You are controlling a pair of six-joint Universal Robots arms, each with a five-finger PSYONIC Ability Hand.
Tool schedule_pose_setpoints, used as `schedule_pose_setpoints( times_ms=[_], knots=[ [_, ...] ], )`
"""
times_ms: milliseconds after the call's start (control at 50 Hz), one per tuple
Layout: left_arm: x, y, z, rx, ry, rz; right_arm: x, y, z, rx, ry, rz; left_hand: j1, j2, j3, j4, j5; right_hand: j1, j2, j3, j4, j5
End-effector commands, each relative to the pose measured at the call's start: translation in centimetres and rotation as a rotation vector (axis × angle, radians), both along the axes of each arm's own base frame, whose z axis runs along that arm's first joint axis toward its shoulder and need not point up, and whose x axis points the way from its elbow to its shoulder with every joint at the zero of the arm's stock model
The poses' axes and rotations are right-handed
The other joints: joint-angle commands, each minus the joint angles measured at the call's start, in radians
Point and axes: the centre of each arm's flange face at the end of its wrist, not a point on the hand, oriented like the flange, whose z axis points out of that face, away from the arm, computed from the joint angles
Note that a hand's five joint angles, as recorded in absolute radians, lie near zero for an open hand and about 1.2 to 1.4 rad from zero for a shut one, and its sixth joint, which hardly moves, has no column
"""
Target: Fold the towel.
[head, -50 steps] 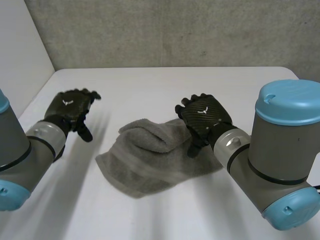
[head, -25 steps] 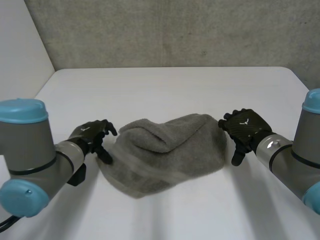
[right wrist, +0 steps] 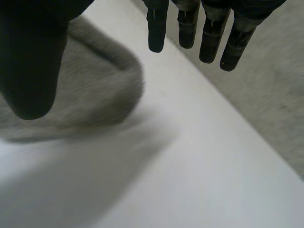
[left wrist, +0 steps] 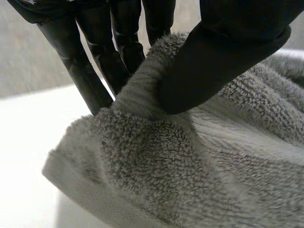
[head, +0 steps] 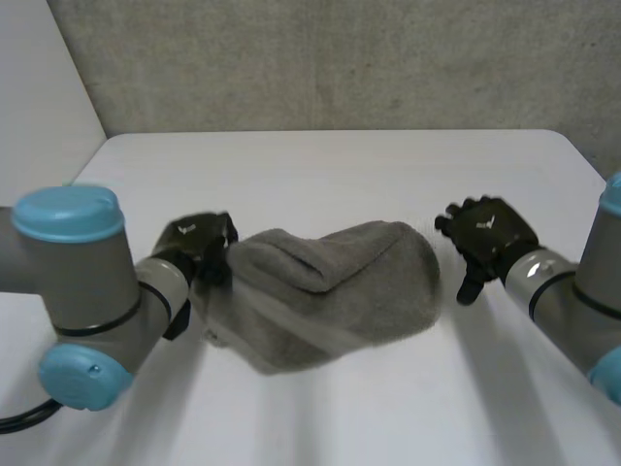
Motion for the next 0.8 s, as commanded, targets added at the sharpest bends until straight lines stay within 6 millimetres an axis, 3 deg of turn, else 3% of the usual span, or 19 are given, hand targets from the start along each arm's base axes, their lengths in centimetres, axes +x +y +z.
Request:
schedule_pose_setpoints(
  times_ms=[20,40,80,140,220,320,400,440,460,500,520,580,640,680,700,720,740,760,800],
  knots=[
    [0.9,2.1,6.2,-0.157,0.016,-0.017,1.4,-2.7,3.7,-0.098,-0.078,0.058,0.241,0.194,0.198,0.195,0.214,-0.005,0.003,0.024,0.008,-0.001],
    [0.9,2.1,6.2,-0.157,0.016,-0.017,1.4,-2.7,3.7,-0.098,-0.079,0.059,0.241,0.194,0.198,0.195,0.214,-0.005,0.003,0.024,0.008,-0.001],
    [1.4,3.5,8.6,-0.242,-0.042,-0.039,2.5,-3.2,5.0,-0.072,-0.148,0.154,0.241,0.194,0.198,0.195,0.214,-0.005,0.003,0.024,0.008,-0.001],
    [1.6,5.0,10.6,-0.320,-0.100,-0.070,3.7,-3.8,5.9,-0.019,-0.230,0.267,0.241,0.194,0.198,0.195,0.214,-0.005,0.003,0.024,0.008,-0.001],
    [1.5,6.7,12.0,-0.360,-0.135,-0.104,4.9,-4.4,6.0,0.038,-0.297,0.363,0.241,0.194,0.198,0.195,0.214,-0.005,0.003,0.024,0.008,-0.001],
    [1.9,10.0,15.4,-0.423,-0.118,-0.150,6.4,-5.5,4.3,0.137,-0.375,0.466,0.241,0.194,0.198,0.195,0.214,-0.005,0.003,0.024,0.008,-0.001],
    [2.1,11.4,17.1,-0.465,-0.087,-0.184,6.9,-6.0,3.1,0.176,-0.400,0.488,0.241,0.194,0.198,0.195,0.214,-0.008,0.000,0.021,0.005,-0.004],
    [2.3,12.7,18.4,-0.504,-0.060,-0.220,8.5,-5.1,1.3,0.266,-0.432,0.538,0.241,0.194,0.198,0.195,0.214,-0.008,0.000,0.021,0.005,-0.004],
    [2.3,12.7,18.4,-0.504,-0.060,-0.220,8.5,-5.1,1.2,0.266,-0.432,0.538,0.241,0.194,0.198,0.195,0.214,-0.008,0.000,0.021,0.005,-0.004],
    [2.4,13.3,19.0,-0.526,-0.045,-0.242,10.5,-2.8,-0.8,0.381,-0.442,0.608,0.241,0.194,0.198,0.195,0.214,-0.008,0.000,0.021,0.005,-0.004],
    [2.4,13.3,19.0,-0.526,-0.045,-0.242,10.5,-2.8,-0.8,0.382,-0.442,0.608,0.241,0.194,0.198,0.195,0.214,-0.008,0.000,0.021,0.005,-0.004],
    [2.4,13.3,19.1,-0.530,-0.045,-0.245,12.6,0.5,-3.1,0.518,-0.419,0.676,0.241,0.194,0.198,0.195,0.214,0.053,0.061,0.082,0.066,0.057],
    [2.4,12.8,18.7,-0.518,-0.055,-0.237,13.2,1.2,-3.3,0.521,-0.410,0.693,0.241,0.194,0.198,0.195,0.214,0.250,0.259,0.279,0.263,0.254],
    [2.4,12.2,18.3,-0.504,-0.065,-0.227,13.5,0.5,-2.3,0.457,-0.405,0.669,0.241,0.194,0.198,0.195,0.214,0.922,0.931,0.951,0.935,0.926],
    [2.4,12.2,18.2,-0.504,-0.066,-0.227,13.5,0.5,-2.3,0.456,-0.405,0.669,0.241,0.194,0.198,0.195,0.214,0.926,0.934,0.955,0.938,0.929],
    [2.4,11.6,17.9,-0.491,-0.074,-0.217,13.6,-0.8,-1.0,0.366,-0.401,0.620,0.241,0.194,0.198,0.195,0.214,1.148,1.157,1.177,1.161,1.152],
    [2.5,10.9,17.4,-0.475,-0.085,-0.203,13.5,-2.0,0.6,0.269,-0.398,0.551,0.241,0.194,0.198,0.195,0.214,1.151,1.159,1.180,1.163,1.154],
    [2.5,10.9,17.4,-0.475,-0.085,-0.203,13.5,-2.0,0.6,0.268,-0.398,0.551,0.241,0.194,0.198,0.195,0.214,1.151,1.159,1.180,1.163,1.154],
    [2.8,8.9,16.6,-0.447,-0.106,-0.162,11.9,-4.1,4.7,0.085,-0.420,0.399,0.241,0.194,0.198,0.195,0.214,1.151,1.159,1.180,1.163,1.154]
  ],
)
